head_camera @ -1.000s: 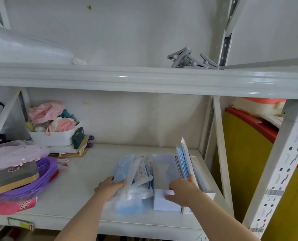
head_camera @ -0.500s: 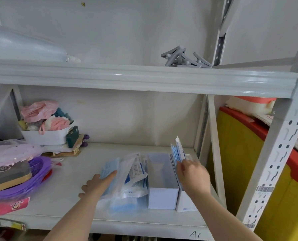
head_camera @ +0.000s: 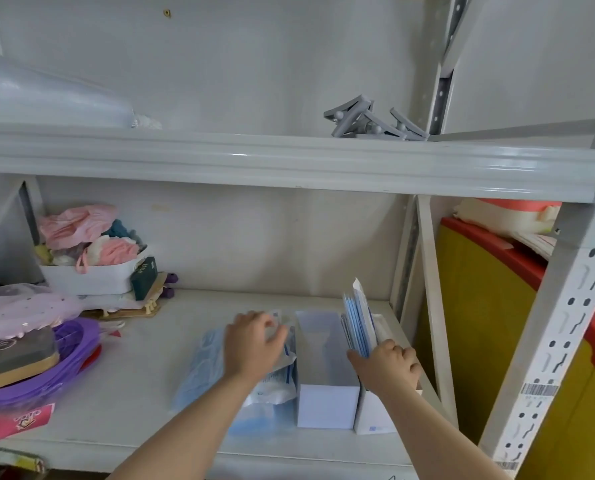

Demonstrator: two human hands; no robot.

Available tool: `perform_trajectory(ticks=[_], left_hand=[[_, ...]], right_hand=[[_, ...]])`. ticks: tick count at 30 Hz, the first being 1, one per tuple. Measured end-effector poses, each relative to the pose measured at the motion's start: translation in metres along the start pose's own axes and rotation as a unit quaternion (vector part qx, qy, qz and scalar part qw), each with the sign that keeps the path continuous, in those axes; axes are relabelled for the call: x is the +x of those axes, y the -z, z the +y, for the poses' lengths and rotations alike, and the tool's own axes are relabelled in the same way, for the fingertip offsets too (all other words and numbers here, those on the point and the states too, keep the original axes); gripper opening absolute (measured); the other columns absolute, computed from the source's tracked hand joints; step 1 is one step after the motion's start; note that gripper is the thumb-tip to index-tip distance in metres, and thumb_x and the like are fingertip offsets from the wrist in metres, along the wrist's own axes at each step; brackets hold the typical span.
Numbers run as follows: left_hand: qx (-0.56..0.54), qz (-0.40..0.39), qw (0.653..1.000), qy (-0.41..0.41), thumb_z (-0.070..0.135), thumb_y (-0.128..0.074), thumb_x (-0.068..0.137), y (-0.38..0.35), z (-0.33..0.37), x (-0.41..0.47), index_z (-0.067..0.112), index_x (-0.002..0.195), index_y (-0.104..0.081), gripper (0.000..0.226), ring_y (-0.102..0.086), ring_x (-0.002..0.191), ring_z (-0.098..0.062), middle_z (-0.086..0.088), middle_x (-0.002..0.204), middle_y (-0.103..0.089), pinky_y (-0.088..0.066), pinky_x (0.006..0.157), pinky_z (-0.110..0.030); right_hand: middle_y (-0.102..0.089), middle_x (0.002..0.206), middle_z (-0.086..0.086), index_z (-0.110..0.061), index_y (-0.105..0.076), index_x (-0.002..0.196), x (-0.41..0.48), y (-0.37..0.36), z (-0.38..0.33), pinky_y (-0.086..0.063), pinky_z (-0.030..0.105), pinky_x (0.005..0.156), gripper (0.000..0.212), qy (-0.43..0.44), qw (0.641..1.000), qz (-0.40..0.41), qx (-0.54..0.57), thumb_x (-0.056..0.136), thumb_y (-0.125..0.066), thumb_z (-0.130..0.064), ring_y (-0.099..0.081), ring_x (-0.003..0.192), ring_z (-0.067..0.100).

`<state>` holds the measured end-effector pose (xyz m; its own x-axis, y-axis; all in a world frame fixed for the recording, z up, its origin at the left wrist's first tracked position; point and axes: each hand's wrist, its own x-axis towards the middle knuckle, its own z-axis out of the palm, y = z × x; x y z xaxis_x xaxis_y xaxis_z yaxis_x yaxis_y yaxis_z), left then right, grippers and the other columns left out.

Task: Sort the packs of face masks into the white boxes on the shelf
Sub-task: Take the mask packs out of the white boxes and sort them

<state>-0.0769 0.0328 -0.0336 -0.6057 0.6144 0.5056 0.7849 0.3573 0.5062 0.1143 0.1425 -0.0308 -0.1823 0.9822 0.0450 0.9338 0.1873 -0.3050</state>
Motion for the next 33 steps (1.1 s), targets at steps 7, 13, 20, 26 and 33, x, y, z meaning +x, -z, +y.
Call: perform_trajectory(ticks=[7, 13, 20, 26, 33], left_hand=[[-0.065, -0.194, 0.978, -0.041, 0.016, -0.045, 0.092, -0.060, 0.079, -0.002, 0.018, 0.118, -0.066, 0.034, -0.062, 0.109, -0.024, -0.004, 0.118, -0.069, -0.049, 0.091, -0.032], [-0.054, -0.248, 0.966, -0.047, 0.024, -0.034, 0.097, -0.080, 0.092, -0.022, 0.021, 0.098, -0.062, 0.028, -0.063, 0.093, -0.025, -0.001, 0.102, -0.070, -0.052, 0.087, -0.041], [-0.092, -0.259, 0.961, -0.039, 0.033, -0.031, 0.100, -0.081, 0.094, -0.030, 0.017, 0.106, -0.059, 0.032, -0.066, 0.080, -0.025, -0.007, 0.092, -0.070, -0.056, 0.078, -0.041], [-0.035, -0.265, 0.961, -0.074, 0.027, -0.031, 0.101, -0.082, 0.095, -0.032, 0.012, 0.119, -0.049, 0.029, -0.055, 0.070, -0.025, -0.012, 0.094, -0.067, -0.045, 0.064, -0.034], [-0.033, -0.270, 0.961, -0.056, 0.028, -0.029, 0.102, -0.083, 0.096, -0.032, 0.012, 0.116, -0.049, 0.029, -0.051, 0.073, -0.023, -0.010, 0.089, -0.061, -0.043, 0.067, -0.032]], right_hand=[[-0.041, 0.138, 0.013, -0.006, -0.029, 0.142, 0.007, -0.002, -0.006, -0.036, 0.039, 0.106, 0.086, -0.033, 0.999, -0.001, -0.001, 0.083, -0.051, -0.065, -0.040, 0.128, 0.029], [-0.043, 0.138, 0.011, -0.008, -0.034, 0.141, 0.010, 0.002, -0.006, -0.033, 0.037, 0.105, 0.073, -0.035, 0.999, 0.014, -0.035, 0.089, -0.048, -0.056, -0.037, 0.128, 0.027], [-0.053, 0.125, 0.006, -0.013, -0.047, 0.130, 0.009, -0.005, 0.003, -0.039, 0.035, 0.101, 0.050, 0.011, 0.999, 0.042, -0.032, 0.093, -0.048, -0.047, -0.048, 0.119, 0.024], [-0.059, 0.118, 0.005, -0.012, -0.051, 0.125, 0.011, -0.007, 0.015, -0.045, 0.032, 0.095, 0.065, 0.019, 0.996, 0.057, -0.065, 0.084, -0.053, -0.062, -0.056, 0.110, 0.022], [-0.060, 0.115, 0.004, -0.019, -0.056, 0.117, 0.020, 0.005, 0.012, -0.034, 0.036, 0.102, 0.053, -0.004, 0.995, -0.041, -0.093, 0.088, -0.046, -0.061, -0.049, 0.115, 0.025]])
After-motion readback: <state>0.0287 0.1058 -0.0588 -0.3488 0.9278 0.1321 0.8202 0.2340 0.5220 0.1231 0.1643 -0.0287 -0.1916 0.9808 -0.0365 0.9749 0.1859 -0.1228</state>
